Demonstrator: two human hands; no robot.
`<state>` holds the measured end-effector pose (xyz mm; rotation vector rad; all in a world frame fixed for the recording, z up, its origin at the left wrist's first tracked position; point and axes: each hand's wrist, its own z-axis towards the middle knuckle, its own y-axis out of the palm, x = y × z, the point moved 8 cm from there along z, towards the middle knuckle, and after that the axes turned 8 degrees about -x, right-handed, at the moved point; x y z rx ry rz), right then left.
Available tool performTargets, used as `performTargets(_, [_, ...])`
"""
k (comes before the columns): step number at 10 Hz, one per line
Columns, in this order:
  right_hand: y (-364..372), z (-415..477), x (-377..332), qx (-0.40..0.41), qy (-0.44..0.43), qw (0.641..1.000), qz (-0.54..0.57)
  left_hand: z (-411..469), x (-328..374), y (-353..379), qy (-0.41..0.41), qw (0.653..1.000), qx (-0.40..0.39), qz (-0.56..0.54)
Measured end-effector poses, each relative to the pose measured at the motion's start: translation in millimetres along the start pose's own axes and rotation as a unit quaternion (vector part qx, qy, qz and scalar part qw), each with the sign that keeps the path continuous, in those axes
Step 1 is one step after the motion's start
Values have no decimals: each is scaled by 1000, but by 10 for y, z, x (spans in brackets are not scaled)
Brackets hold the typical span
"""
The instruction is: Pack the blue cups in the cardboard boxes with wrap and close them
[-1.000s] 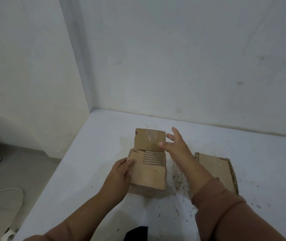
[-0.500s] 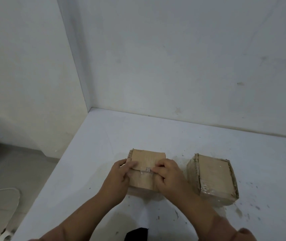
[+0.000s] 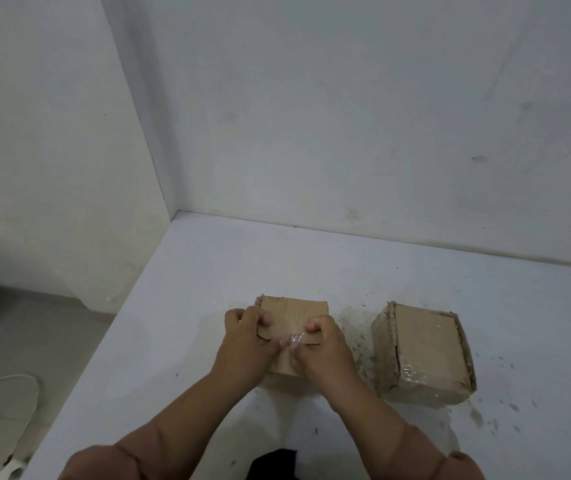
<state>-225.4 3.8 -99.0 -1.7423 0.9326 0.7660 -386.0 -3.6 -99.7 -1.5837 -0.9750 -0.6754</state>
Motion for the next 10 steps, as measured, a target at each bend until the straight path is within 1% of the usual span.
performTargets(1, [-3,1,7,0,-8,1000,5,-9,-23,35,12,1000,-16,0])
performTargets(3, [-8,9,-28,-4,-20,1000,-22,-5,-29,40,11,1000,-18,1])
performTargets(5, [-59,-14,-39,-31,-13,999,19,-27,-7,25,25,999,-25,0])
performTargets(7, [-146,-73,-29,-68,-3,994,80,-88,55,-26,11,999,-31,5])
performTargets(8, [-382,-134,-80,-44,-25,991,120,-134,133,-131,5,1000,-12,-9])
performTargets(9, [-804,-190,-236,5,-66,992,109,-143,351,-288,48,997,63,-5])
performTargets(10, [-1403,-315,-472,72,-124,973,178,-168,617,-308,60,994,90,6])
